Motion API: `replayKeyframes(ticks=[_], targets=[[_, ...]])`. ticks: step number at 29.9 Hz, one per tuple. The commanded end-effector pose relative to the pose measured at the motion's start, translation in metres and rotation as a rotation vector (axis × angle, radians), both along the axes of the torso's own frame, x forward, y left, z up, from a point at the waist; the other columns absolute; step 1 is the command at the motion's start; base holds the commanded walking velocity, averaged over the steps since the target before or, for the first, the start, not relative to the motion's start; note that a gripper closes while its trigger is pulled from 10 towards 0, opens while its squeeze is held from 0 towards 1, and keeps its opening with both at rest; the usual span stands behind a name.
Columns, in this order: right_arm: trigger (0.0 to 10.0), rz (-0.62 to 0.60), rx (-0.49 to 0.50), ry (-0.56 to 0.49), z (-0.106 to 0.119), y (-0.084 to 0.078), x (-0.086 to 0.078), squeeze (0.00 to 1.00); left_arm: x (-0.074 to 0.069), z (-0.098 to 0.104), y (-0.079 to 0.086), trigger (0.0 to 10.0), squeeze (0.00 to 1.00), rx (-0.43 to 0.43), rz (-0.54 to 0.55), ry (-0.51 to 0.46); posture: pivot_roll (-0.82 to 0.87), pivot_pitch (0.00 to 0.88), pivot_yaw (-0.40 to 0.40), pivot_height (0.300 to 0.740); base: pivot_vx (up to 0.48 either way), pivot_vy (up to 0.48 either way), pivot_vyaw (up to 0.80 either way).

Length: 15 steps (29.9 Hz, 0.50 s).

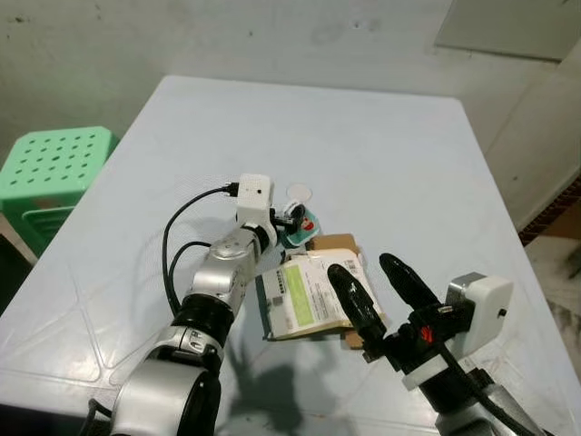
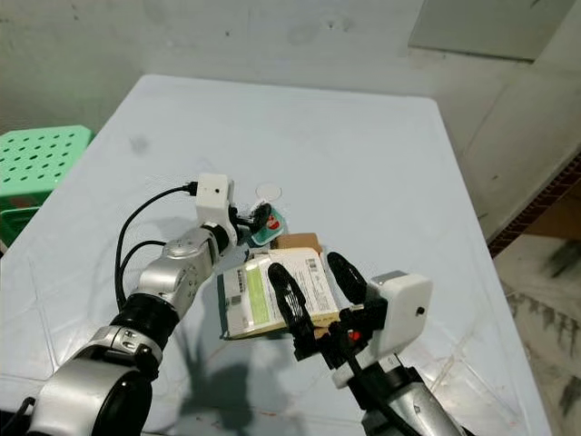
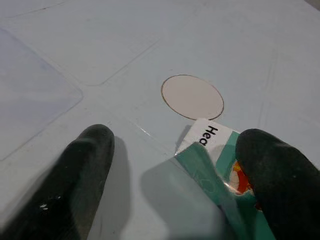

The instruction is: Picking trash to rubbish bin

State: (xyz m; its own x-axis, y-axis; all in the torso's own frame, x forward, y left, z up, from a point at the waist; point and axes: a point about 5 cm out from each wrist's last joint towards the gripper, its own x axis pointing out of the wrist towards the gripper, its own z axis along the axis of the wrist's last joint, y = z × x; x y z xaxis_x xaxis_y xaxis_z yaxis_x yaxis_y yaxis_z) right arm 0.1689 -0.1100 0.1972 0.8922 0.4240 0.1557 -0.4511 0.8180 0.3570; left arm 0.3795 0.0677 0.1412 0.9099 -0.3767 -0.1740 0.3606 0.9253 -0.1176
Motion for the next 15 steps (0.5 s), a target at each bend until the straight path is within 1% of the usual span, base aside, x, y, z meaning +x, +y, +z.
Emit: replayKeyframes(ticks=[1, 8, 15], targets=[[10.0, -0.001, 0.025, -0.01, 0.0071, 0.0016, -0.0038, 0.0, -0.0043, -0.0149, -0.0034, 0.0, 0.0, 0.018, -0.047, 0.072, -0.26, 0.259, 0.0, 0.74, 0.0, 0.0, 0.0], [10.0, -0.016, 0.058, -0.001, 0.0109, 0.0037, -0.0051, 0.0, -0.0083, -0.0218, -0.0079, 0.0, 0.0, 0.059, -0.111, 0.08, -0.26, 0.27, 0.016, 0.74, 0.0, 0.0, 0.0], [10.0, -0.022, 0.068, 0.007, 0.0112, 0.0038, -0.0029, 0.0, -0.007, -0.0205, -0.0075, 0.0, 0.0, 0.058, -0.12, 0.08, -0.25, 0.267, 0.02, 0.74, 0.0, 0.0, 0.0]])
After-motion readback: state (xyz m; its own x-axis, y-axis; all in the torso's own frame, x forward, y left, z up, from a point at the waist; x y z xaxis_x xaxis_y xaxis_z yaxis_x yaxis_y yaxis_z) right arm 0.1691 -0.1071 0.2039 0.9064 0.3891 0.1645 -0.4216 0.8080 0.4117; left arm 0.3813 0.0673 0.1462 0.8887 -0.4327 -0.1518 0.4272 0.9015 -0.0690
